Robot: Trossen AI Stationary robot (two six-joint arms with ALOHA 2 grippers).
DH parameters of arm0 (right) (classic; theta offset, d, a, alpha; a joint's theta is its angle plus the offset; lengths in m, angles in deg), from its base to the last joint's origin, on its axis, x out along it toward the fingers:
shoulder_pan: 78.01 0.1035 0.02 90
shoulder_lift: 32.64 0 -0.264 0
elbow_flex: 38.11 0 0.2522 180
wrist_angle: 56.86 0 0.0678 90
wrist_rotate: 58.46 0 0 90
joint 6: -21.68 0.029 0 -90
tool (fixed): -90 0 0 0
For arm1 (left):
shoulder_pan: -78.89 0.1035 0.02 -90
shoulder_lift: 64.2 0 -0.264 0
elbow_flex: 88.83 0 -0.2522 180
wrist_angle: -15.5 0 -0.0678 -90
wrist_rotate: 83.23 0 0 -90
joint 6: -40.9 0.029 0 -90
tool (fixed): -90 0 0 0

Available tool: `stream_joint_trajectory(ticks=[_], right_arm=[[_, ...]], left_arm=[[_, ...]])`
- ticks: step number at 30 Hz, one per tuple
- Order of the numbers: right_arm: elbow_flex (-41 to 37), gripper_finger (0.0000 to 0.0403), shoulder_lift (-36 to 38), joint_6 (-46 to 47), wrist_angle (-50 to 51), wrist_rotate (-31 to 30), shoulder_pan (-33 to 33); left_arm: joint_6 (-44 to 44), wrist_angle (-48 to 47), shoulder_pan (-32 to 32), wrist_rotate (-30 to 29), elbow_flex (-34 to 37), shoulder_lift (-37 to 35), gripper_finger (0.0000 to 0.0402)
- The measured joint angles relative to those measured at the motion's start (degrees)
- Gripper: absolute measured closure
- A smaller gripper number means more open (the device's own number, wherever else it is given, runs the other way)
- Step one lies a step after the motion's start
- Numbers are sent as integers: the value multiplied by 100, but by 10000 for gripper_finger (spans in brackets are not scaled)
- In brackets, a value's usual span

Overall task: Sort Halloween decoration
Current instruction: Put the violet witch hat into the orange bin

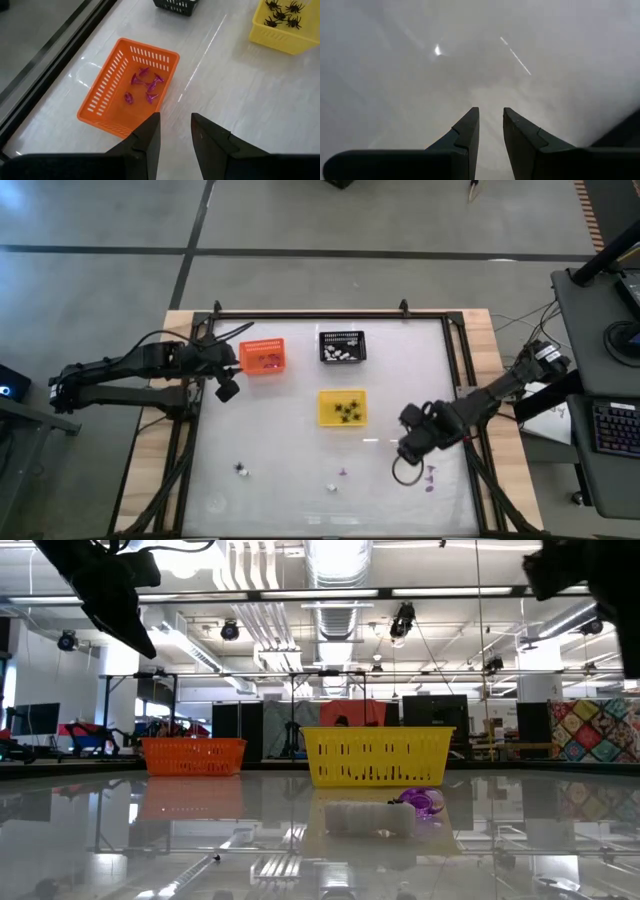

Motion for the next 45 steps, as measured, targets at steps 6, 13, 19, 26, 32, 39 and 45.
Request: stream_joint_trajectory(ticks=[6, 13, 19, 26, 32, 39, 45], right_arm=[[-454, 326, -58, -123, -319, 117, 620], [-906, 326, -75, -65, -992, 816, 1033], [-1203, 326, -75, 134, -1712, 881, 1226], [-1436, 326, -77, 410, -1991, 960, 1353], [-1577, 326, -79, 608, -2065, 980, 1483], [-1644, 326, -79, 761, -2165, 980, 1572], [-1834, 326, -79, 887, -2447, 1000, 1574]], left_arm=[[0, 0, 1, 0, 0, 0, 310], [-49, 4, 1, 0, 0, 0, 310], [-144, 4, -1, 4, 0, 0, 310], [-195, -94, 0, 104, 0, 0, 310], [-197, -96, -2, 164, 0, 0, 310], [-197, -109, -2, 164, 0, 0, 310], [-212, -111, -2, 162, 0, 0, 310]])
